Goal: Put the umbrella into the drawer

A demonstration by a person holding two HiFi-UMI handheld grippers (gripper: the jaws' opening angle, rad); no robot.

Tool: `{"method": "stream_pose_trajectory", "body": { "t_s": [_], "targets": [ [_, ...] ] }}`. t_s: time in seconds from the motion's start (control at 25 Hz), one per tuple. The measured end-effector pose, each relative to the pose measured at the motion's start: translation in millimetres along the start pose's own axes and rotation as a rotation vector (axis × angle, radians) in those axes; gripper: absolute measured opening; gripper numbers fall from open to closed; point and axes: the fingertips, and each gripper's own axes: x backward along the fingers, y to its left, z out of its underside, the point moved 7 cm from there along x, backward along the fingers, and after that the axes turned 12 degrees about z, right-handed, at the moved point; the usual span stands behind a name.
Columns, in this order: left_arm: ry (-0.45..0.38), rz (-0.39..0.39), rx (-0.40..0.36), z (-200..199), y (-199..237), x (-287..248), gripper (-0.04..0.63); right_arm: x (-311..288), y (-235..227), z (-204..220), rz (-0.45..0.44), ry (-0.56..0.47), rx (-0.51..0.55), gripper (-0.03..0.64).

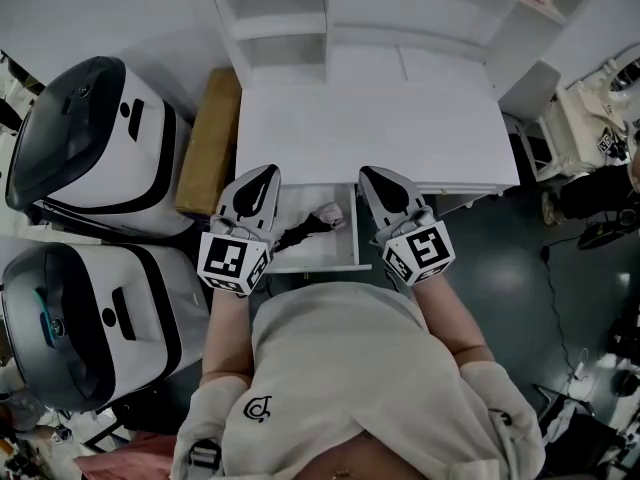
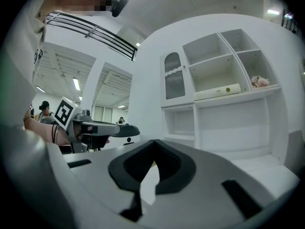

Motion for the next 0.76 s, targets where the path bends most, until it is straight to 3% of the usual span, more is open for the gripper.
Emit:
{"method": "stream_pose_trajectory", "body": {
  "t_s": [0.76],
  "targets": [
    [0.011, 0.000, 0.012, 7.1, -6.4, 0.0, 0.012, 10.2, -4.0, 6.1, 0.035, 0.014, -0.023, 0.005]
  ]
}}
